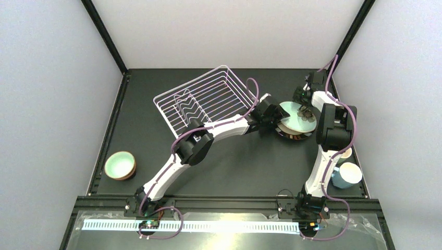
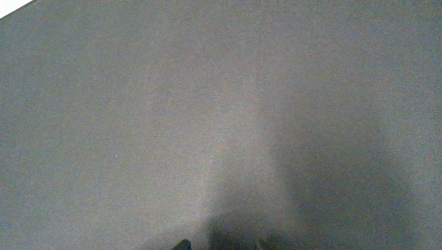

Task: Load the mixed dishes into the dish rack
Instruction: Grab the plate from the plate.

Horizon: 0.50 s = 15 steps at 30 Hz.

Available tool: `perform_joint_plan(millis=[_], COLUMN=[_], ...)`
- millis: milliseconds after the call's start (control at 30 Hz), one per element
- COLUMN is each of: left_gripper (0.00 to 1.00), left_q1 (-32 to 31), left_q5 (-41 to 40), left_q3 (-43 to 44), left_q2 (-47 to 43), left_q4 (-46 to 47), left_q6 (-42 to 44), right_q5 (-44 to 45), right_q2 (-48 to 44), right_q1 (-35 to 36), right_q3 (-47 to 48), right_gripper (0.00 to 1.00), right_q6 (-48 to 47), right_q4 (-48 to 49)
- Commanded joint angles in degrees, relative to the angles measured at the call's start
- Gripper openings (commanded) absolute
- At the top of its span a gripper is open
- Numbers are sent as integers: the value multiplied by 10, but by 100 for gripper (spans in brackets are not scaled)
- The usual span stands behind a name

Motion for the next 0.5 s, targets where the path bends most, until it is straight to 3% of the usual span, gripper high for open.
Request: perform_joint_plan(millis=[0, 300, 467], left_gripper=[99, 94, 82], left_q1=[7, 7, 7], left_q5=[43, 44, 49], left_q3=[12, 23, 32], left_q2=[50, 65, 73], left_q4=[-39, -36, -35], left_q6=[-25, -39, -39], right_q5=[-35, -41, -37], right_q2=[19, 24, 26], right_q1=[17, 17, 17], right_q3=[-39, -33, -34], right_gripper=[68, 68, 68], right_q6=[-1, -6, -8], right_q4=[-132, -133, -134])
